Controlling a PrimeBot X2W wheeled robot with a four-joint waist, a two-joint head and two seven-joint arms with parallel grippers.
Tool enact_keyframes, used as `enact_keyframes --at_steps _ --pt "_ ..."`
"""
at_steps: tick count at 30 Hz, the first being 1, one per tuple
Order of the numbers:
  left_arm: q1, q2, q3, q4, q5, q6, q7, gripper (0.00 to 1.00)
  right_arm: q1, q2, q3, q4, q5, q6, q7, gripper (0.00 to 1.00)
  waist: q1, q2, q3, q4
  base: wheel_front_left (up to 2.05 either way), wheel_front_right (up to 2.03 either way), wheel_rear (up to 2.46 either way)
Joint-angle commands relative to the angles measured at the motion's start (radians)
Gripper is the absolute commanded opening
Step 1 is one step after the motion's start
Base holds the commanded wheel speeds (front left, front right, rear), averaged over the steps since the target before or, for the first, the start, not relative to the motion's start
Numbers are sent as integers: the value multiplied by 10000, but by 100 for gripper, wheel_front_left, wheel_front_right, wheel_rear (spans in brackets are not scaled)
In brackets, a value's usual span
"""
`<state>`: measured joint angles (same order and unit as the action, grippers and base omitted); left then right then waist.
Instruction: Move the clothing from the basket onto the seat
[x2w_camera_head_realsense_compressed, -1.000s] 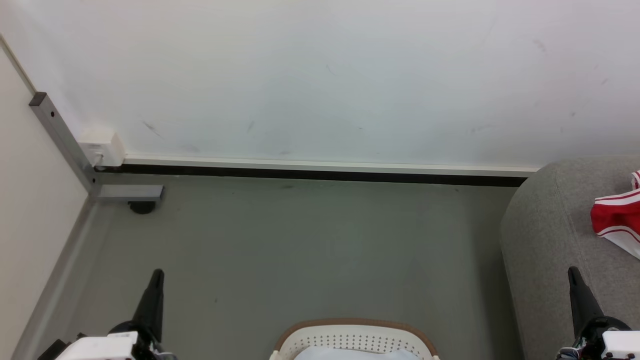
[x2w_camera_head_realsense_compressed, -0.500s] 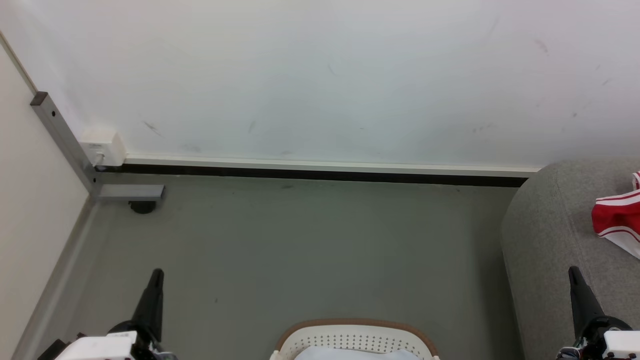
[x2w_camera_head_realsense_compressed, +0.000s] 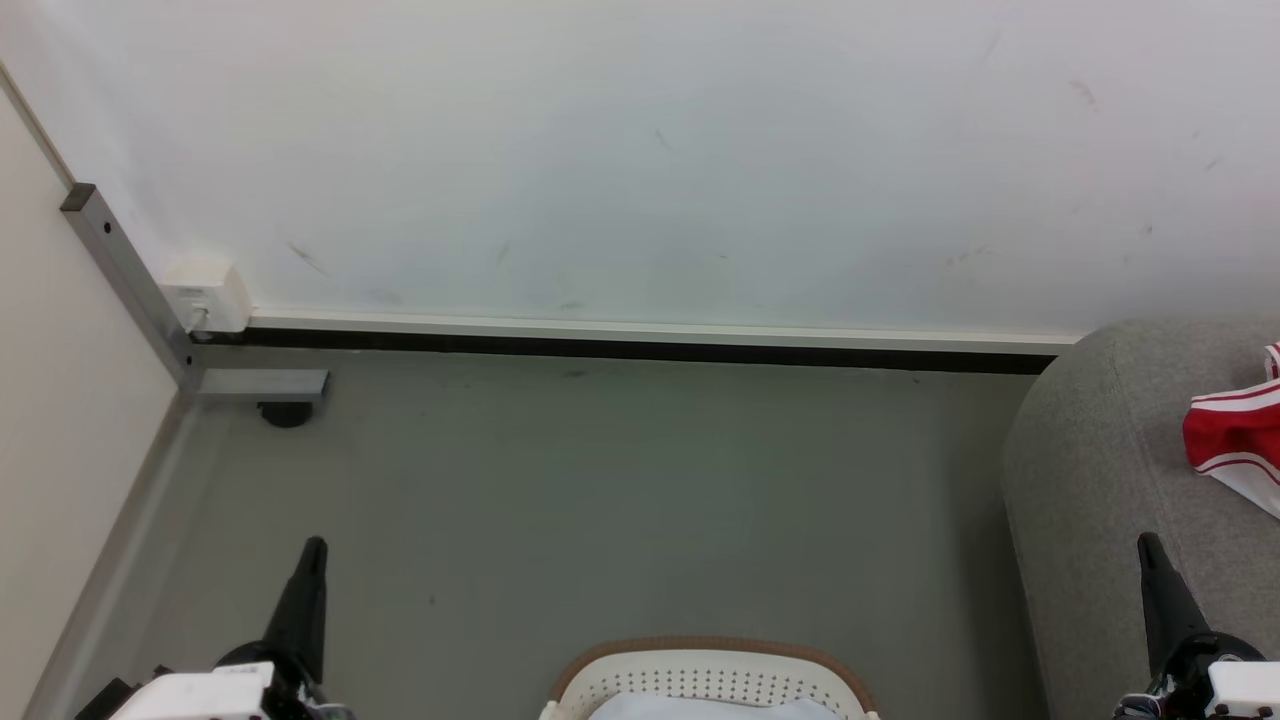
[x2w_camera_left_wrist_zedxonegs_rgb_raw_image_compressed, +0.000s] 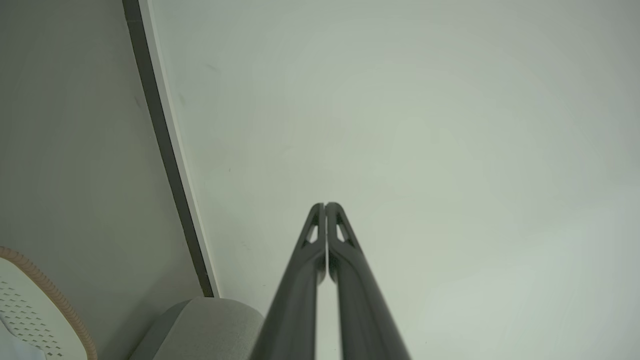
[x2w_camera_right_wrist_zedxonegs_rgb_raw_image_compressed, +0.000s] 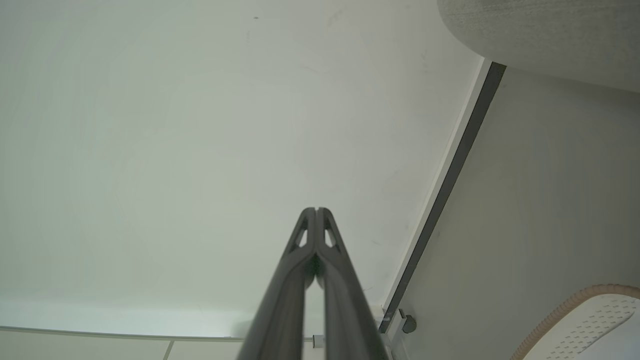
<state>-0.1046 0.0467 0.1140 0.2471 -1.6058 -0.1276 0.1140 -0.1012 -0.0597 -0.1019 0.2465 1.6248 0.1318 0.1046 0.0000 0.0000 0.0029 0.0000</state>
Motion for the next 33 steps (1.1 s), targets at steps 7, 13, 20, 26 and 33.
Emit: enact_keyframes --at_steps 7,13,20,26,33 --pt "-90 66 20 -22 -129 -63 40 0 -120 14 -41 -42 -51 -21 39 0 0 0 0 0 0 0 0" --pt "-90 66 19 -23 -129 -63 40 0 -122 21 -50 -41 -44 -21 48 0 0 0 0 0 0 0 0" --pt "-90 66 19 -23 -129 -63 40 0 -124 29 -63 -40 -57 -21 60 0 0 0 0 0 0 0 0" --pt "-89 66 19 -24 -129 -63 39 0 -125 36 -71 -39 -68 -21 70 0 0 0 0 0 0 0 0" --pt "-89 66 18 -24 -130 -63 39 0 -126 44 -80 -39 -75 -21 59 0 0 0 0 0 0 0 0"
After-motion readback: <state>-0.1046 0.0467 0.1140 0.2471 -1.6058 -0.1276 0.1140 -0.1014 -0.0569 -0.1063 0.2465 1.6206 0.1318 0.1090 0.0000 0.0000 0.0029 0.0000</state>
